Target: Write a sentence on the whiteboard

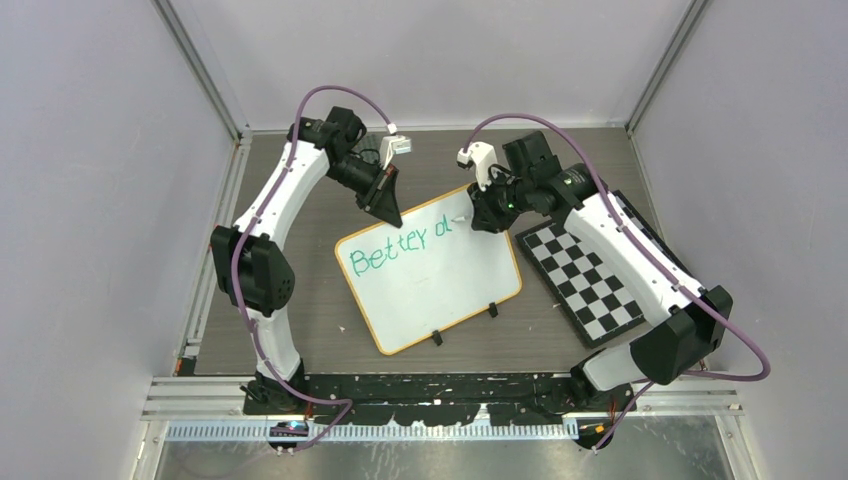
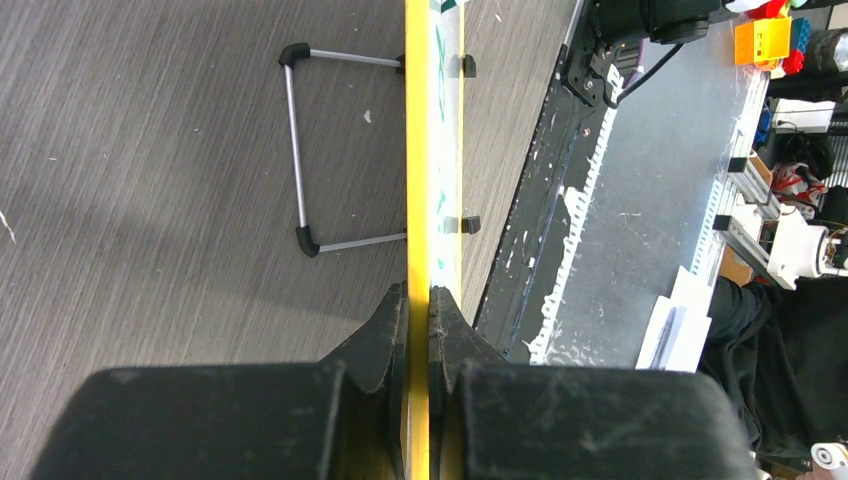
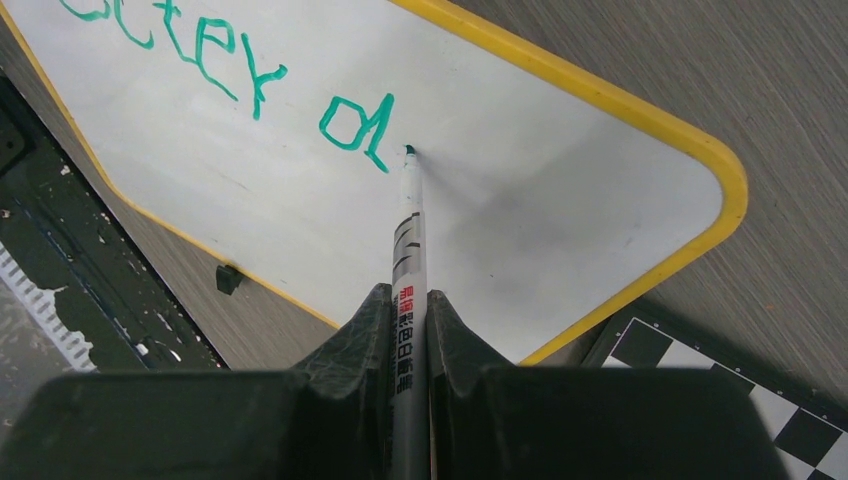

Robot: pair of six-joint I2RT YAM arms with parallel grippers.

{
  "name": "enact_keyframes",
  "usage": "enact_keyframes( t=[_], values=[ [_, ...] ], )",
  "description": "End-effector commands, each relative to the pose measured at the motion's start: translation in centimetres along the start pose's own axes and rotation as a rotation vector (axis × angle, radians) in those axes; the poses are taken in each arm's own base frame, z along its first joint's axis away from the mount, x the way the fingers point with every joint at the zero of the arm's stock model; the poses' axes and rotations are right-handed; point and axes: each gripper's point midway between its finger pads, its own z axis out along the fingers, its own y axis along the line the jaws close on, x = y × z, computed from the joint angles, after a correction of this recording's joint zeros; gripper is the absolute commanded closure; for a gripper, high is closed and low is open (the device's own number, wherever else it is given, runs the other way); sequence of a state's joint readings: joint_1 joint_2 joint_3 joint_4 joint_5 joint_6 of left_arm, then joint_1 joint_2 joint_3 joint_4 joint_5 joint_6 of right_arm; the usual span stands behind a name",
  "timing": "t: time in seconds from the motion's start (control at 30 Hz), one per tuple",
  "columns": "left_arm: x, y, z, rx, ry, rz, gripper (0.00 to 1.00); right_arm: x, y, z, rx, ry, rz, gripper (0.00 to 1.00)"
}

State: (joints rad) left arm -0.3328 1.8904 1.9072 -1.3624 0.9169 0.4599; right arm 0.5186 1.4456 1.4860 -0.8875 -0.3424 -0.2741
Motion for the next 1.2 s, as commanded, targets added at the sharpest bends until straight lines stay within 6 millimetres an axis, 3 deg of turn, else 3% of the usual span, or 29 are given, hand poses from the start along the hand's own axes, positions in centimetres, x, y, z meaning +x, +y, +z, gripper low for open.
enact_keyframes(
  t=[0.0,0.4,1.17],
  values=[
    [2.0,-0.4,1.6,0.015,0.095,-0.009,1.0,-1.8,-0.8,-1.2,0.06,-0.072,-0.014,1.0],
    [2.2,-0.3,1.7,0.014,0.096,-0.008,1.0,-2.4,-0.6,-0.5,0.036,-0.078,0.0,1.0],
    [2.4,-0.4,1.7,0.008,0.101,-0.004,1.0,0.7,0.3,0.3,-0.001,0.003,-0.014,1.0]
  ],
)
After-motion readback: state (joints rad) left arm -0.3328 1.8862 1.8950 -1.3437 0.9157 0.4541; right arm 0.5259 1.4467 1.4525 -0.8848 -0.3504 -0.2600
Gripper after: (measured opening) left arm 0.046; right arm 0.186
